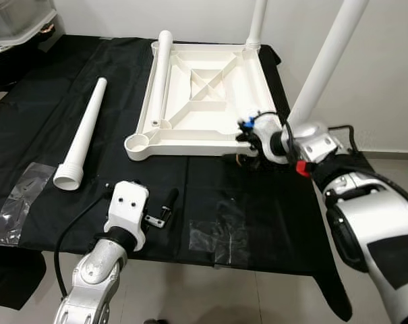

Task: Building children table

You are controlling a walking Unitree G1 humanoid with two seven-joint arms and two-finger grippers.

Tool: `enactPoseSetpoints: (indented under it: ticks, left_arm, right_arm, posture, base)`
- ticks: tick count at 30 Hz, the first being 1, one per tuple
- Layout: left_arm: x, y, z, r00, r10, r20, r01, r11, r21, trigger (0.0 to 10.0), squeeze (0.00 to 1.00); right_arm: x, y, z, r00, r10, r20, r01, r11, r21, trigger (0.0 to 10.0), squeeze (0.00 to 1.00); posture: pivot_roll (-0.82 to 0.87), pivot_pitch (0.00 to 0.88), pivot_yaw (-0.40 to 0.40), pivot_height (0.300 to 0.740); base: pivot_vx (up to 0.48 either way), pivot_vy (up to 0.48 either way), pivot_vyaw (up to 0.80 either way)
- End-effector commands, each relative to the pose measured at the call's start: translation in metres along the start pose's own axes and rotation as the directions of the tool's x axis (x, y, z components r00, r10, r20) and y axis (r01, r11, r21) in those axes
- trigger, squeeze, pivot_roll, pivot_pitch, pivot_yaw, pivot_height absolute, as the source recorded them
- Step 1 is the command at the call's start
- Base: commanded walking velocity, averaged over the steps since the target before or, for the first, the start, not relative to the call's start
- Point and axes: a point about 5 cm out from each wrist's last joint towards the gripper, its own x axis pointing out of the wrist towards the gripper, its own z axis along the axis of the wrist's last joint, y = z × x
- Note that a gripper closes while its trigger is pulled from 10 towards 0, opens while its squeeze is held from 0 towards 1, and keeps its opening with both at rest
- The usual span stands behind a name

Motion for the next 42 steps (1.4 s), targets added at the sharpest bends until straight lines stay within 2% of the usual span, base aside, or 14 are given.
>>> enactPoseSetpoints:
  ticks: [1, 8, 11, 18, 26, 27, 32, 36, 42]
  left_arm:
    - [-0.003, -0.004, -0.004, 1.000, -0.012, -0.025, 0.012, 1.000, -0.003, 10.0, 0.00]
    - [-0.008, -0.009, -0.001, 0.999, -0.012, -0.034, 0.012, 1.000, -0.016, 10.0, 0.00]
    - [-0.008, -0.012, 0.013, 1.000, -0.020, 0.008, 0.020, 1.000, -0.008, 10.0, 0.00]
    - [-0.010, -0.015, 0.021, 0.999, -0.026, 0.022, 0.026, 1.000, -0.009, 10.0, 0.00]
    - [-0.014, -0.015, 0.024, 1.000, -0.024, 0.014, 0.025, 1.000, -0.016, 10.0, 0.00]
    - [-0.014, -0.016, 0.025, 1.000, -0.027, 0.015, 0.028, 1.000, -0.015, 10.0, 0.00]
    - [-0.013, -0.016, 0.027, 0.999, -0.034, 0.012, 0.033, 0.999, 0.006, 10.0, 0.00]
    - [-0.012, -0.015, 0.028, 0.999, -0.031, 0.014, 0.030, 1.000, 0.004, 10.0, 0.00]
    - [-0.009, -0.011, 0.029, 1.000, -0.015, 0.016, 0.015, 1.000, 0.015, 10.0, 0.00]
  right_arm:
    - [0.002, 0.002, 0.003, 1.000, 0.009, -0.007, -0.009, 1.000, -0.028, 10.0, 0.00]
    - [0.005, 0.005, 0.004, 0.999, 0.028, -0.034, -0.030, 0.998, -0.058, 10.0, 0.00]
    - [0.006, 0.006, 0.008, 0.999, 0.032, -0.044, -0.036, 0.995, -0.090, 10.0, 0.00]
    - [0.008, 0.008, 0.019, 0.999, 0.030, -0.022, -0.033, 0.993, -0.117, 10.0, 0.00]
    - [0.012, 0.011, 0.021, 0.999, 0.035, -0.024, -0.037, 0.993, -0.108, 10.0, 0.00]
    - [0.013, 0.012, 0.018, 0.999, 0.036, -0.032, -0.039, 0.994, -0.103, 0.0, 0.00]
    - [0.016, 0.018, 0.013, 0.996, 0.091, -0.023, -0.092, 0.994, -0.058, 0.0, 0.00]
    - [0.017, 0.020, 0.009, 0.993, 0.107, -0.041, -0.109, 0.992, -0.065, 0.0, 0.00]
    - [0.021, 0.029, 0.005, 0.979, 0.193, -0.066, -0.199, 0.975, -0.099, 0.0, 0.00]
  posture:
    - [0.09, 0.241, -0.062, 0.740]
    - [0.08, 0.267, -0.078, 0.740]
    - [0.08, 0.295, -0.090, 0.740]
    - [0.09, 0.336, -0.096, 0.740]
    - [0.10, 0.348, -0.088, 0.740]
    - [0.10, 0.348, -0.083, 0.740]
    - [0.11, 0.349, -0.080, 0.740]
    - [0.10, 0.338, -0.079, 0.740]
    - [0.09, 0.328, -0.089, 0.740]
  base:
    - [0.000, 0.000, 0.00]
    - [0.000, 0.000, 0.00]
    - [0.000, 0.000, 0.00]
    - [0.000, 0.000, 0.00]
    - [0.000, 0.000, 0.00]
    - [0.000, 0.000, 0.00]
    - [0.000, 0.000, 0.00]
    - [0.000, 0.000, 0.00]
    - [0.000, 0.000, 0.00]
